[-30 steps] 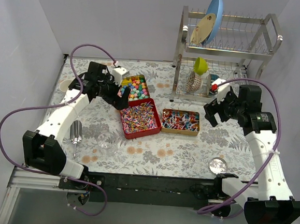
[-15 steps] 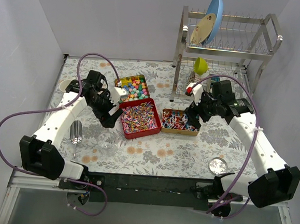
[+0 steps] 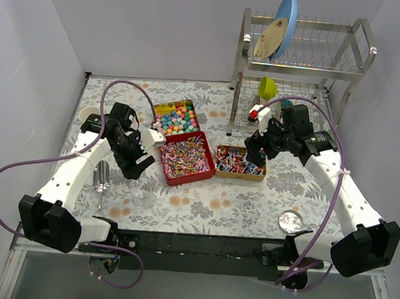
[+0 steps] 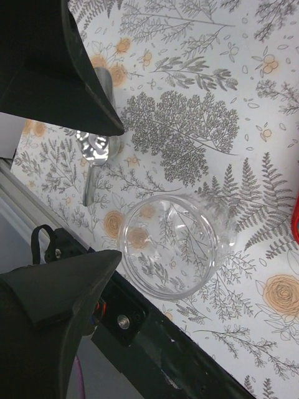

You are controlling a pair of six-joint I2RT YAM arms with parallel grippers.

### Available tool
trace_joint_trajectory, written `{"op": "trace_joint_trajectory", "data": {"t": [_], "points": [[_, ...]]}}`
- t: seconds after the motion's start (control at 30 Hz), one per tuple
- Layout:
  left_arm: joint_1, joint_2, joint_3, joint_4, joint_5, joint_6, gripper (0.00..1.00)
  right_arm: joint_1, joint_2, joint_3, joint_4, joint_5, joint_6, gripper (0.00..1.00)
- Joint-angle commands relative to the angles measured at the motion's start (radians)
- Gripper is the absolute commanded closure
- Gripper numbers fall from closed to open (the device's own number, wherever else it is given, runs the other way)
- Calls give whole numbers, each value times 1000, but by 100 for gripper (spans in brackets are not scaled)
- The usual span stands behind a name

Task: Pack the candies
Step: Move the packing bottle to the center of the board.

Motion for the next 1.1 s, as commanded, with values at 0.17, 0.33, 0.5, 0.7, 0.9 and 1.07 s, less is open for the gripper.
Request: {"op": "trace_joint_trajectory", "data": {"t": [0.17,0.33,0.5,0.7,0.9,1.07], "points": [[2,-30,-134,125,-36,-9,38,6,-24,2,32,10,24,8],[-2,4,-178,160,-22,-27,53,4,-23,0,30,14,27,8],[-19,0,-211,188,-10,-58,57,6,-24,-8,33,25,26,8],[-53,-14,-258,231,-31,-124,71,6,-32,-23,39,34,27,8],[-59,-29,-264,243,-40,-156,89,6,-46,-46,41,34,27,8],[-109,-40,-257,209,9,-176,100,4,-50,-55,36,43,26,8]]}}
